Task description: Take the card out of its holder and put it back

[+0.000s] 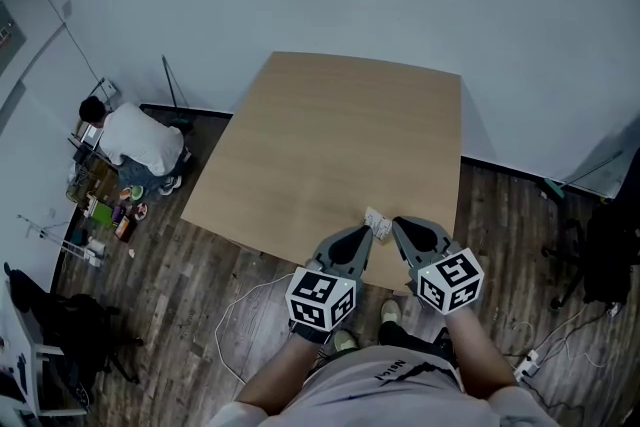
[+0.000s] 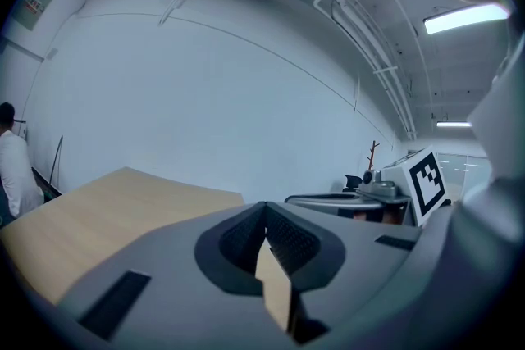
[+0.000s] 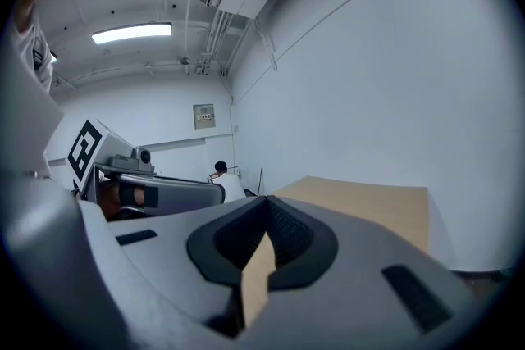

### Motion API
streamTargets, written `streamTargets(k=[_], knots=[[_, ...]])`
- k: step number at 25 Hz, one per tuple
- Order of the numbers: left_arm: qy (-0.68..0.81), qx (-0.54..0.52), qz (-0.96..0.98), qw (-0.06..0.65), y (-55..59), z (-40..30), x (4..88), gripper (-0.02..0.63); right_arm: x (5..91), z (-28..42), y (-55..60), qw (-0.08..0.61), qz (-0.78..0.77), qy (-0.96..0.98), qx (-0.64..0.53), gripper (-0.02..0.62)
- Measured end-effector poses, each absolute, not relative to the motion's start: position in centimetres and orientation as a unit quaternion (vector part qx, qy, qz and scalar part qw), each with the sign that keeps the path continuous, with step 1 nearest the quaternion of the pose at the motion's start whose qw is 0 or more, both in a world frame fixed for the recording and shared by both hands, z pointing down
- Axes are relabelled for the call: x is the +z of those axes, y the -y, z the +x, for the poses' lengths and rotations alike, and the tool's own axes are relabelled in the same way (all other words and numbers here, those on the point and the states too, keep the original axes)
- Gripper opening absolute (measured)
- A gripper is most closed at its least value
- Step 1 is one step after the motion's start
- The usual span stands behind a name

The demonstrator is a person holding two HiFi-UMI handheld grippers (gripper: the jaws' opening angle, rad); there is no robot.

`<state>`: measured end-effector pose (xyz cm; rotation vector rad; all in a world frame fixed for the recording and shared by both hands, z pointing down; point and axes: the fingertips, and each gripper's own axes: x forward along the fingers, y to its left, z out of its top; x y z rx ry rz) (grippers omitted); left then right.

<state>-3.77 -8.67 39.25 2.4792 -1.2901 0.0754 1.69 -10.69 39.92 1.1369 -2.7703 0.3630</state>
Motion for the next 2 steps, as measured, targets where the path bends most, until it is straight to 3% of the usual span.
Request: streamTargets(k=[2], knots=[[0.455, 0.027, 0.873, 0.172, 8.98, -3.68, 39.39, 0.012, 40.09, 1.78, 11.00, 0.063, 0.375, 0.917, 0.120, 0.014]])
